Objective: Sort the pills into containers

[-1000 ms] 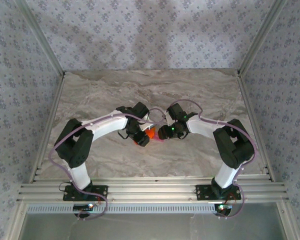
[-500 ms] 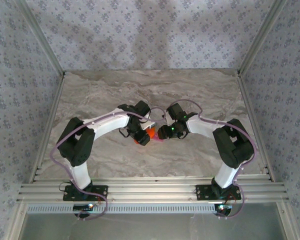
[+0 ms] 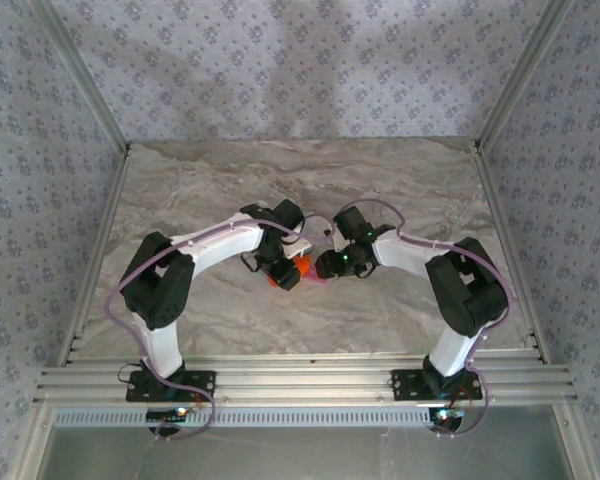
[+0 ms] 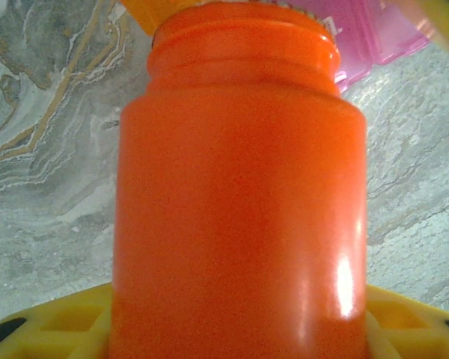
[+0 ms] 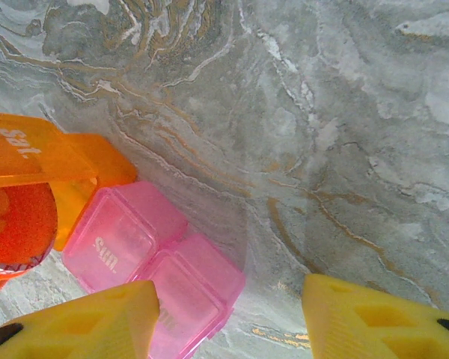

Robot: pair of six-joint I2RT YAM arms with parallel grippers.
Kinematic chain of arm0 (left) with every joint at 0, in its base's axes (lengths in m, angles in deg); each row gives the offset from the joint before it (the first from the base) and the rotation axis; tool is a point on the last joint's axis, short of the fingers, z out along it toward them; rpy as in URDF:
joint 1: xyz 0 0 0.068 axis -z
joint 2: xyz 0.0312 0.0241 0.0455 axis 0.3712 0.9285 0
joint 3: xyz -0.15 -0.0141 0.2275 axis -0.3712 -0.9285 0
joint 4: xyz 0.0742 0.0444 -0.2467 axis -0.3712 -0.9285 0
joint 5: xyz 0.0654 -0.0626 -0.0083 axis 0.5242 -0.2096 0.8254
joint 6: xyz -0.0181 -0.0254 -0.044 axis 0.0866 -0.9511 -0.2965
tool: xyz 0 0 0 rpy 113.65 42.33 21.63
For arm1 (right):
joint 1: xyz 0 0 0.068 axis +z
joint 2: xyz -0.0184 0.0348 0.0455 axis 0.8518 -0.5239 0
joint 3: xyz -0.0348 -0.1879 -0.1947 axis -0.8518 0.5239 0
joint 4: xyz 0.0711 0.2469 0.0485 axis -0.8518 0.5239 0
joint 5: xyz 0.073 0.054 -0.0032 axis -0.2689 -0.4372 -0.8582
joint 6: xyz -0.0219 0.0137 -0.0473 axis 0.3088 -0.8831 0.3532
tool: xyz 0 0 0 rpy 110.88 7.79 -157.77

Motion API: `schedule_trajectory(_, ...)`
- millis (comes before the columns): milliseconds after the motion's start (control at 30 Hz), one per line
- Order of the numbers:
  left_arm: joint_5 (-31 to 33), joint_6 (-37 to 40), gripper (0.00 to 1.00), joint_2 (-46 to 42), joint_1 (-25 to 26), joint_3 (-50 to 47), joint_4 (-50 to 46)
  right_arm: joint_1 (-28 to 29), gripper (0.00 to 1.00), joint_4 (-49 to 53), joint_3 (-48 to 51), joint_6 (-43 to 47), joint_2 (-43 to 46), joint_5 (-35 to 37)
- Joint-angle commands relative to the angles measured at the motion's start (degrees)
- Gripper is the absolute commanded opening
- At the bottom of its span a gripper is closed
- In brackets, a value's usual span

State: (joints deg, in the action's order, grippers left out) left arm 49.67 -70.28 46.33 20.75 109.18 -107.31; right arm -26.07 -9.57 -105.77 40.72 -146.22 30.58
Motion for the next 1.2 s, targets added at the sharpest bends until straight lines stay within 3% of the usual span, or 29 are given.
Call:
schedule_trajectory(0,0.81,1.25,0.0,0.79,0.47,2.14,-2.98,0.01,0.55,2.57,0.55,0.41,-2.73,1.65)
schedule_trajectory(1167,3.45,3.29,0.0,5.14,1.01,8.92,-9.76,0.1,0.55,2.59,0.54,0.3,-3.08,1.46)
